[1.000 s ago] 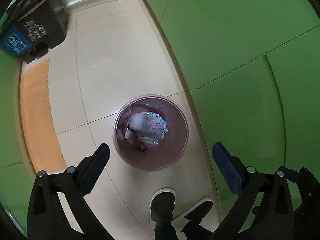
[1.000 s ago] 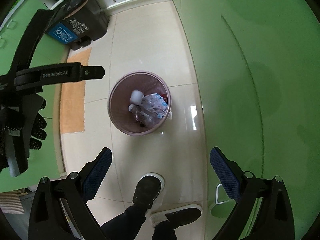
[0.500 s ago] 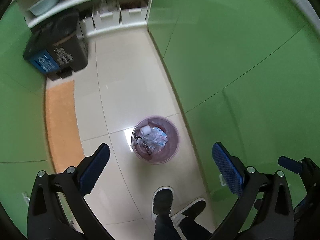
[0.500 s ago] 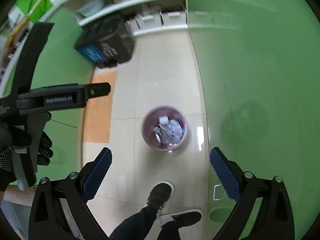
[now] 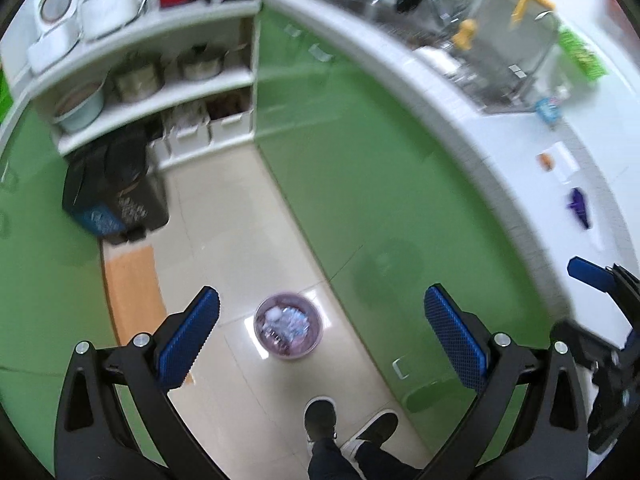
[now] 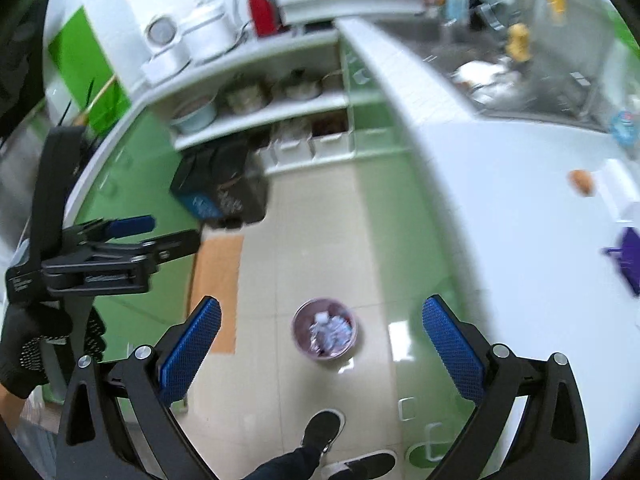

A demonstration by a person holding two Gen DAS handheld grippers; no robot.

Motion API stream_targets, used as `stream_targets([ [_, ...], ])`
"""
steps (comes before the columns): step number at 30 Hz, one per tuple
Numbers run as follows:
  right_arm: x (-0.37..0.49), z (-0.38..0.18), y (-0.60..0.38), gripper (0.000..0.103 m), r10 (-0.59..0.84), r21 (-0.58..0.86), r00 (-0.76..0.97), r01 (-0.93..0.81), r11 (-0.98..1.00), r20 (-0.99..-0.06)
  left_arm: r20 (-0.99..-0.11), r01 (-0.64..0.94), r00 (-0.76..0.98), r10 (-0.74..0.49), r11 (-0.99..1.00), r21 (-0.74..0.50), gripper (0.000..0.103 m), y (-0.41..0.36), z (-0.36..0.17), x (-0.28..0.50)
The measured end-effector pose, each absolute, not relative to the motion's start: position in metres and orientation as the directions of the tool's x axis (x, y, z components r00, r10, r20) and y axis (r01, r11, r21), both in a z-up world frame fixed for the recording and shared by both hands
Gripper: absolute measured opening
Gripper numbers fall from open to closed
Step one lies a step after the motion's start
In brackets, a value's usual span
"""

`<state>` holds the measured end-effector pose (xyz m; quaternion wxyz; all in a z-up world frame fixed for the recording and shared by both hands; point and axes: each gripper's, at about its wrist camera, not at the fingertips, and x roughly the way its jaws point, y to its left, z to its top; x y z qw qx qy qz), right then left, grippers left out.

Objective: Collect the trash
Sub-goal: 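Swing both open tools back up toward the counter, then grasp the clear ribbed tray with the right tool while left grasps the purple pouch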

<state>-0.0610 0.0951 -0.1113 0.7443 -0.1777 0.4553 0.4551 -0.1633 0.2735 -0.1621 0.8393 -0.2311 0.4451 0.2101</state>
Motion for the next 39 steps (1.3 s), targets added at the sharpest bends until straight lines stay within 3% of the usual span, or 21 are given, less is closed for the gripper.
stream_targets([
  [6,-0.030,-0.073,0.035,0.097,0.500,0.125,0.309,-0.741,0.660,-0.809,-0.802,-0.454,0.586,0.111,0.866,-0.212,0.100,0.245,-0.106,-0.136],
  [18,0.021,-0.030,-0.099,0.097,0.353,0.071,0.538,-0.474,0.877,-0.765,-0.746,-0.220,0.666,-0.007,0.954,-0.206,0.100,0.170,-0.052,-0.057],
  [27,0.104,-0.055,-0.135,0.097,0.196,-0.015,0.577,-0.340,0.940,-0.793,-0.742,-0.163,0.669,-0.045,0.965,-0.206,0.100,0.128,-0.044,-0.008],
  [39,0.189,-0.112,-0.131,0.097,0.126,-0.071,0.500,-0.356,0.932,-0.857,-0.772,-0.215,0.635,-0.015,0.957,-0.195,0.100,0.125,-0.055,0.023],
])
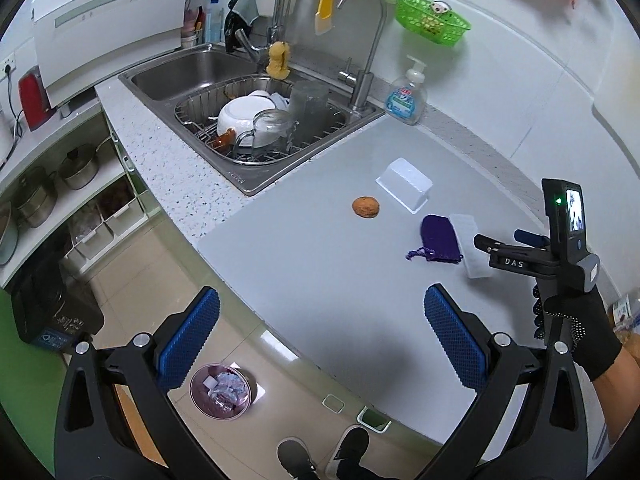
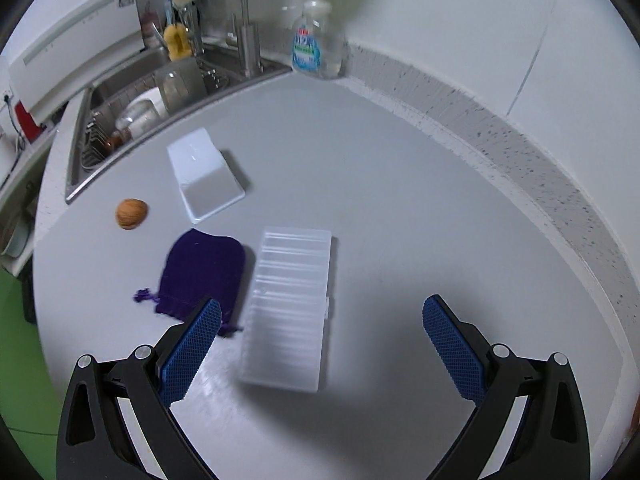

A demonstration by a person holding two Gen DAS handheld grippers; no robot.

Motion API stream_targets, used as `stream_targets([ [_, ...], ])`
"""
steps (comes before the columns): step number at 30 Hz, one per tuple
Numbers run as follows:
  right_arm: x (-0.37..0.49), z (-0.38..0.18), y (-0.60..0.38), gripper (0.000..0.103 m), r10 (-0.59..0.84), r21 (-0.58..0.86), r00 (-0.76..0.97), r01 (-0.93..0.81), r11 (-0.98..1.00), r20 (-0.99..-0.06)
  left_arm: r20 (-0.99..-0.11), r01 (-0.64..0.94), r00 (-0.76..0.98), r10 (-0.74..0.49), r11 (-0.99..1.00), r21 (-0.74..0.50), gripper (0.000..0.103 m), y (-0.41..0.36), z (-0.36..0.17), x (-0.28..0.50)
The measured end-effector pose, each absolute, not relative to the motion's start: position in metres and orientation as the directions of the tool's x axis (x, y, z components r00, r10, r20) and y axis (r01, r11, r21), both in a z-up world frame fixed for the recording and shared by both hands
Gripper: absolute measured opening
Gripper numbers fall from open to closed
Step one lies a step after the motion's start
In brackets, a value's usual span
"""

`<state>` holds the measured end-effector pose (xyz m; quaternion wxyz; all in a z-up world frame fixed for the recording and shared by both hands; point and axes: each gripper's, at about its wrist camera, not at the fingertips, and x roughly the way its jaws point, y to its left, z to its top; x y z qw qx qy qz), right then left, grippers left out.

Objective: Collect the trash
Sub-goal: 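Grasp the clear ribbed tray with the right tool while left grasps the purple pouch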

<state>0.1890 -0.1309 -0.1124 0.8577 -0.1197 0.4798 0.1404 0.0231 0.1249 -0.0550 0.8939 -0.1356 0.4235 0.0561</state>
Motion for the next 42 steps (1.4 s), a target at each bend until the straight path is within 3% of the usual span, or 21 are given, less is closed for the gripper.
stream_targets([
  [7,0.199,-0.137,-0.132,0.096,0.109,-0.082,0.482,-0.359,0.930,-0.869,-0.789,-0.224,0.614,-0.022,0.954,-0.200,0.100,0.127,-0.067,0.038],
  [12,0.199,-0.148,-0.128,0.082,0.115,-0.076,0.467,-0.371,0.926,-0.877,-0.791,-0.214,0.611,-0.035,0.954,-0.208,0.100,0.125,-0.070,0.047],
  [13,0.200,-0.149,-0.126,0.073,0.114,-0.077,0.460,-0.374,0.924,-0.880,-0.790,-0.211,0.611,-0.037,0.955,-0.208,0.100,0.125,-0.070,0.048],
  [18,0.198,-0.154,-0.120,0.071,0.118,-0.062,0.434,-0.379,0.923,-0.893,-0.787,-0.202,0.615,-0.046,0.956,-0.214,0.100,0.125,-0.070,0.051],
  [21,0.194,-0.149,-0.116,0.051,0.157,-0.037,0.421,-0.417,0.908,-0.893,-0.788,-0.193,0.613,-0.050,0.958,-0.211,0.100,0.124,-0.070,0.053],
  [42,0.176,-0.097,-0.145,0.050,0.227,0.014,0.438,-0.439,0.898,-0.870,-0.784,-0.087,0.611,-0.110,0.975,-0.206,0.100,0.063,-0.070,0.109],
])
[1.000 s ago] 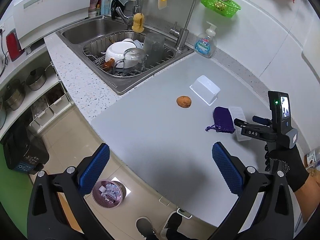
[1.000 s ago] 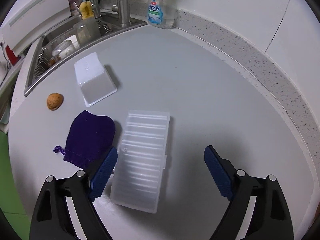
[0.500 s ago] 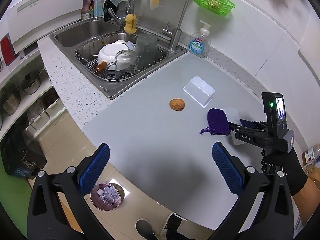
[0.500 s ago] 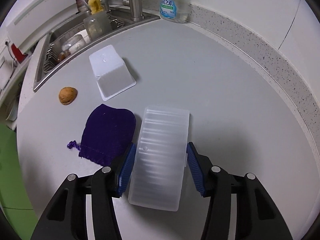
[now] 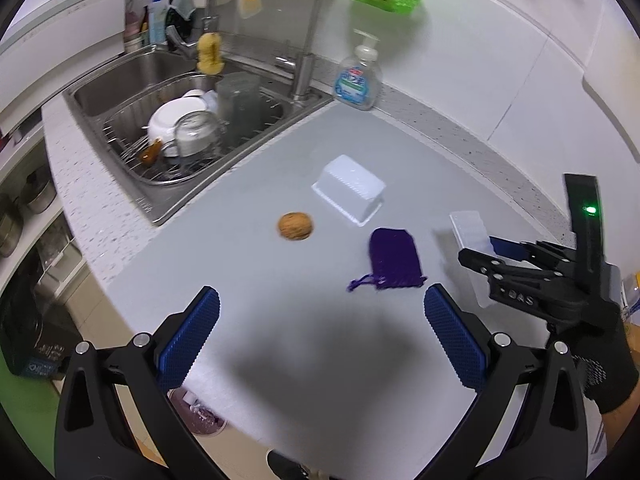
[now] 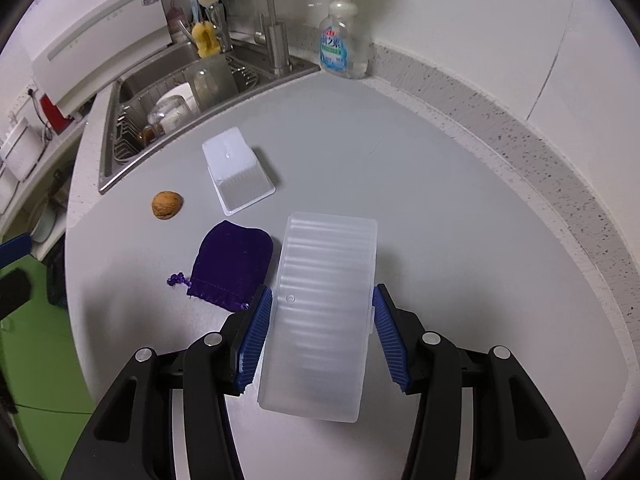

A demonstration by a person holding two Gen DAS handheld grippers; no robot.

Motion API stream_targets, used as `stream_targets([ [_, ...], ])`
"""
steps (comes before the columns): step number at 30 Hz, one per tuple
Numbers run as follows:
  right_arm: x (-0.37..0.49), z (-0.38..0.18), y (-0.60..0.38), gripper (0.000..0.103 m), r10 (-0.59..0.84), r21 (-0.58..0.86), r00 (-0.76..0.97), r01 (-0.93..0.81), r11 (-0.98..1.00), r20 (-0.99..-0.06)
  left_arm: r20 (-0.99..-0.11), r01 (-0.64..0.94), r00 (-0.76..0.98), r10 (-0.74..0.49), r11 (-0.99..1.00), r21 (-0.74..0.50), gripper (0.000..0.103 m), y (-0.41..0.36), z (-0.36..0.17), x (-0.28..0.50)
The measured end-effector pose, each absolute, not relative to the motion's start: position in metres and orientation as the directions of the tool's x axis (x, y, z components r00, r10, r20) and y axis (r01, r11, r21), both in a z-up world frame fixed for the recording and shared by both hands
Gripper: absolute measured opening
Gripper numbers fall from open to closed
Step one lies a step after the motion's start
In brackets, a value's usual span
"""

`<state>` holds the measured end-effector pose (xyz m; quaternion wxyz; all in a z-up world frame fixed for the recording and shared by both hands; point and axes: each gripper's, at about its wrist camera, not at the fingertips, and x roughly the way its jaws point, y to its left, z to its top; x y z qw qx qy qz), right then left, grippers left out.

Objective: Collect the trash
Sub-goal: 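Grasp the clear ribbed tray with the right tool while left grasps the purple pouch, then carry the pouch and tray over the pink bin and open both tools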

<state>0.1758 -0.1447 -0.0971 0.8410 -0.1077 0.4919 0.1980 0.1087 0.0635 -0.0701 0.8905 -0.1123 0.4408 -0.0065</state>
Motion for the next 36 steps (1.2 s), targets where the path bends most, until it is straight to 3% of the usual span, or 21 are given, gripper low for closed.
stream_targets([
  [27,0.193,-0.090,-0.224,0.050,0.255,0.064,0.430,-0.411,0.909,-0.866,-0.854,-0.049,0.509,-0.110,0.987,-0.155,0.099,-0.024,-0.149,0.204],
  [31,0.197,-0.092,-0.232,0.050,0.255,0.067,0.428,-0.407,0.911,-0.867,-0.865,-0.055,0.496,-0.074,0.992,-0.116,0.066,-0.030,-0.158,0.210],
  [34,0.198,-0.093,-0.235,0.050,0.256,0.071,0.427,-0.404,0.912,-0.867,-0.865,-0.053,0.500,-0.044,0.995,-0.081,0.056,-0.033,-0.161,0.210],
  [36,0.198,-0.093,-0.235,0.050,0.259,0.073,0.428,-0.404,0.912,-0.866,-0.861,-0.066,0.508,-0.024,0.996,-0.066,0.043,-0.031,-0.161,0.209],
])
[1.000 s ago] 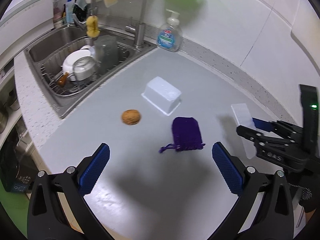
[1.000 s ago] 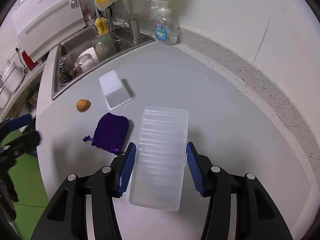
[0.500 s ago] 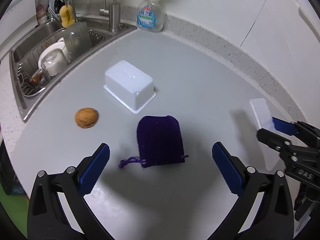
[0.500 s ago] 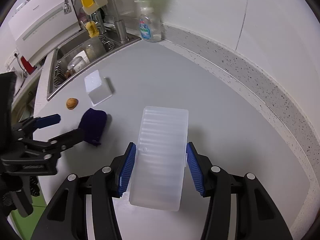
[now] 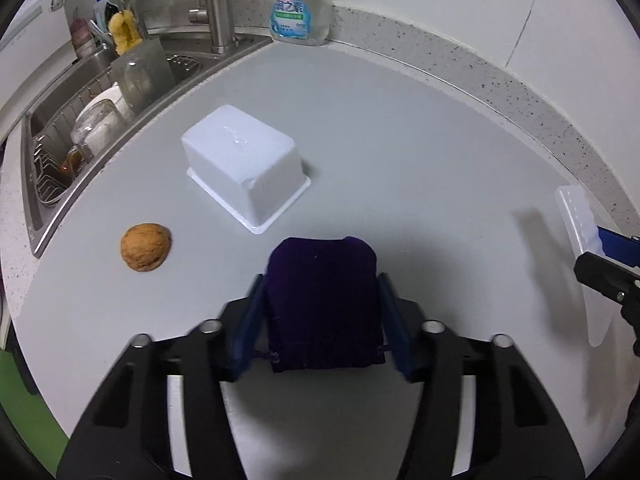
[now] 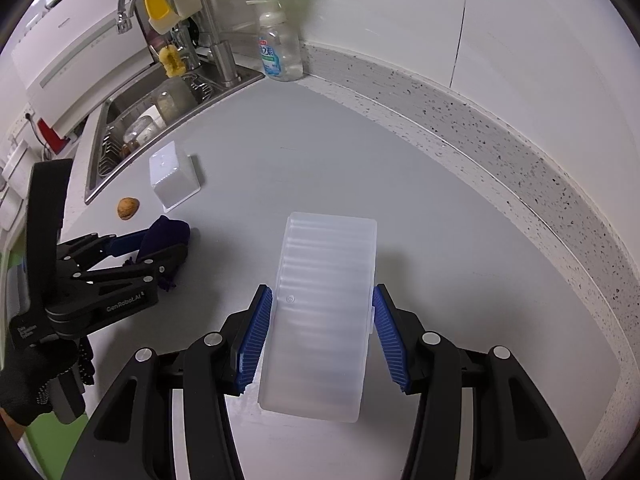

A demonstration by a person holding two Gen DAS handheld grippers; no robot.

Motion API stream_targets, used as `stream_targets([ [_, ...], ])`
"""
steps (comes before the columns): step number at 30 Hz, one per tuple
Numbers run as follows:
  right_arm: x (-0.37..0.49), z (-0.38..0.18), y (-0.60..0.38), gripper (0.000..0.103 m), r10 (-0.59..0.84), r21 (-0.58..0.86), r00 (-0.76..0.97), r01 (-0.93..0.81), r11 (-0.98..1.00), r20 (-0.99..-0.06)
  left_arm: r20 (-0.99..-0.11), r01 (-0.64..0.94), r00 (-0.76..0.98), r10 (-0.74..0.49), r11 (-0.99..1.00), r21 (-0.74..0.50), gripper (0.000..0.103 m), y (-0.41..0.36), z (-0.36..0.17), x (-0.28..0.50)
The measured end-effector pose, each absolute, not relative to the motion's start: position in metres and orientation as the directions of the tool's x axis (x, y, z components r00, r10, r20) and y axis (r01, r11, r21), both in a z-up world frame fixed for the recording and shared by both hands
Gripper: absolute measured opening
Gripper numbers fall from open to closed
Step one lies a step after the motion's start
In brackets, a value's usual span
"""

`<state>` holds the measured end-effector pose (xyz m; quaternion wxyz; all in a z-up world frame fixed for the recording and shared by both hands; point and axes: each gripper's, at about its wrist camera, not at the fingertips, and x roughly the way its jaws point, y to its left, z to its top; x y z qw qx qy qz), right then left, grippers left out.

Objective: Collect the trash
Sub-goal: 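Carry the pouch and tray over the pink bin and open both tools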

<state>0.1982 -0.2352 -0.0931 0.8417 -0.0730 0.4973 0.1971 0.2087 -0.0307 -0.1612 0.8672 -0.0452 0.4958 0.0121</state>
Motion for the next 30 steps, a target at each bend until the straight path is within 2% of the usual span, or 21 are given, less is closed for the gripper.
stream_targets([
  [2,0.198,-0.093,-0.235,0.050,0.263,0.076,0.427,-0.407,0.910,-0.865,-0.859,-0.075,0.511,-0.021,0.995,-0.069,0.019,-0.024,-0.161,0.207],
  [4,0.197,-0.094,-0.232,0.050,0.269,0.080,0.425,-0.411,0.908,-0.865,-0.856,-0.065,0.515,-0.036,0.995,-0.081,0.009,-0.020,-0.160,0.206],
  [5,0.197,-0.094,-0.231,0.050,0.271,0.082,0.423,-0.413,0.907,-0.864,-0.855,-0.062,0.516,-0.040,0.994,-0.084,0.008,-0.019,-0.159,0.205],
  [18,0.178,-0.077,-0.193,0.050,0.334,0.102,0.413,-0.490,0.866,-0.847,-0.814,-0.084,0.575,-0.086,0.983,-0.163,0.006,0.005,-0.114,0.159],
  [30,0.114,-0.046,-0.092,0.050,0.459,0.124,0.358,-0.664,0.737,-0.813,-0.782,-0.231,0.622,0.039,0.963,-0.136,0.006,0.094,-0.068,0.052],
])
